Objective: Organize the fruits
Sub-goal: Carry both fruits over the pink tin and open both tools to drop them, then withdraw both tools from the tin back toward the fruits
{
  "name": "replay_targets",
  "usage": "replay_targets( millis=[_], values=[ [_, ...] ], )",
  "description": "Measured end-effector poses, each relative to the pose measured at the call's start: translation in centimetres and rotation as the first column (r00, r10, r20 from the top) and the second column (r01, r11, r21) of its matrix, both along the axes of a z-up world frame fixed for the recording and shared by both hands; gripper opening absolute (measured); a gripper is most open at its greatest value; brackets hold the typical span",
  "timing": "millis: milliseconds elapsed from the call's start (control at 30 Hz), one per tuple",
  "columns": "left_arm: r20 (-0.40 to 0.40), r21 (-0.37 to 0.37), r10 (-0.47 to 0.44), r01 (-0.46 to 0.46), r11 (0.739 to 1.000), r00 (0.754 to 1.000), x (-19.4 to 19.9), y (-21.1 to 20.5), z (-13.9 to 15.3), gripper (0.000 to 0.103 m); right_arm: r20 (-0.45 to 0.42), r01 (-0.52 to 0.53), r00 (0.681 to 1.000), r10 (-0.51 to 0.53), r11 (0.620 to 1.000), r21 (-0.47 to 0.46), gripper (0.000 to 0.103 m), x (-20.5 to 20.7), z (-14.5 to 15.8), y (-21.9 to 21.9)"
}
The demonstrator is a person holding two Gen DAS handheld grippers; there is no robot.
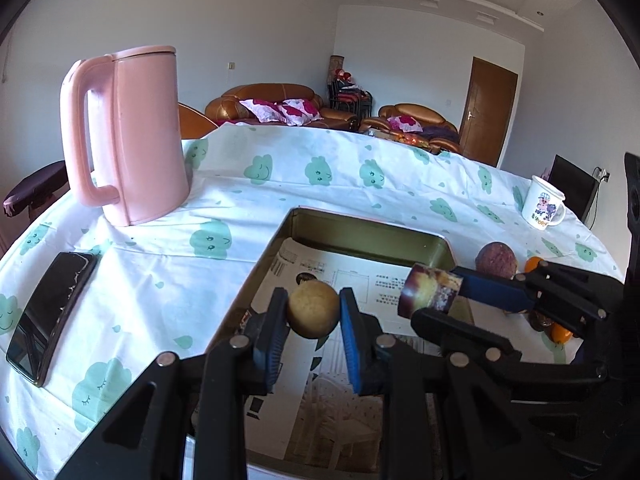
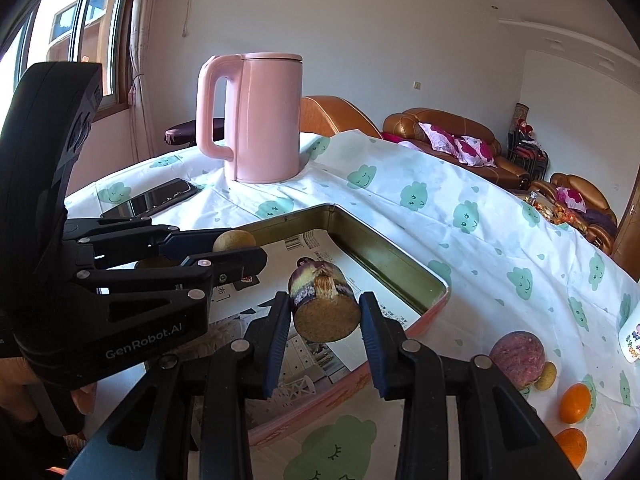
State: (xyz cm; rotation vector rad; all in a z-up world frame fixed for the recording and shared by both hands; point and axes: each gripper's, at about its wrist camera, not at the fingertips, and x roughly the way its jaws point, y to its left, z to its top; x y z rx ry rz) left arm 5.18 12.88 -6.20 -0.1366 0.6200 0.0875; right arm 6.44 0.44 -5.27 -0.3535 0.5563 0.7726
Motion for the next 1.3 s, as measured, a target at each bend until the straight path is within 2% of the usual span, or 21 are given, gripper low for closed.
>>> replay_targets(
  millis=[233, 567, 633, 667, 700, 733, 767, 800, 933, 1067, 1167, 1300],
  values=[
    [-0.026, 0.005, 0.004, -0.004, 1.0, 1.0, 0.5, -0.1, -0.2, 0.027, -0.014, 0.0, 1.0, -0.001, 0.999, -0.037, 0.037, 0.3, -0.9, 0.8],
    [-0.017, 0.016, 0.012, -0.012, 1.0, 1.0, 0.5, 0.1, -0.2, 0.029, -0.01, 0.025, 1.0, -0.025, 0.999, -0.041, 0.037, 0.7, -0.8, 0.9],
    [-0.009, 0.02, 0.01, -0.01, 1.0, 1.0, 0.4, 0.0, 0.0, 0.031, -0.012, 0.03, 0.999, -0.031, 0.999, -0.038, 0.042, 0.8, -0.8, 0.8],
    [-0.003, 0.025, 0.011, -0.011, 1.0, 1.0, 0.4, -0.1, 0.0, 0.039, -0.007, 0.037, 0.999, -0.037, 0.999, -0.035, 0.045, 0.7, -0.7, 0.7],
    [0.006, 0.034, 0.023, -0.024, 0.999, 1.0, 0.3, -0.2, 0.2, 0.054, 0.0, 0.044, 0.999, -0.044, 0.999, -0.032, 0.055, 0.6, -0.6, 0.5],
    [0.024, 0.044, 0.037, -0.038, 0.998, 0.999, -0.1, -0.3, 0.4, 0.063, 0.009, 0.05, 0.999, -0.05, 0.998, -0.027, 0.063, 0.5, -0.5, 0.3],
    [0.046, 0.052, 0.041, -0.043, 0.998, 0.998, -0.3, -0.5, 0.6, 0.076, 0.014, 0.052, 0.999, -0.052, 0.998, -0.019, 0.064, 0.3, -0.3, 0.0],
    [0.061, 0.059, 0.038, -0.041, 0.997, 0.997, -0.6, -0.8, 0.9, 0.078, 0.017, 0.054, 0.998, -0.053, 0.998, -0.012, 0.064, 0.1, -0.1, -0.5],
    [0.109, 0.058, 0.005, -0.011, 0.998, 0.994, -1.5, -1.8, 2.1, 0.078, 0.056, 0.083, 0.995, -0.083, 0.997, 0.009, 0.064, -1.0, 1.1, -3.8],
    [0.145, 0.065, -0.047, 0.038, 0.997, 0.988, -2.0, -4.2, 3.1, 0.078, 0.089, 0.177, 0.98, -0.178, 0.984, 0.017, 0.064, -1.7, 1.8, -9.5],
    [0.151, 0.072, -0.112, 0.102, 0.992, 0.982, -1.9, -7.0, 3.2, 0.078, 0.077, 0.276, 0.958, -0.278, 0.961, 0.03, 0.065, -1.5, 1.8, -14.3],
    [0.122, 0.076, -0.22, 0.212, 0.974, 0.968, -1.1, -11.4, 2.7, 0.078, 0.055, 0.388, 0.92, -0.389, 0.921, 0.027, 0.065, -0.9, 1.1, -19.4]
  ],
)
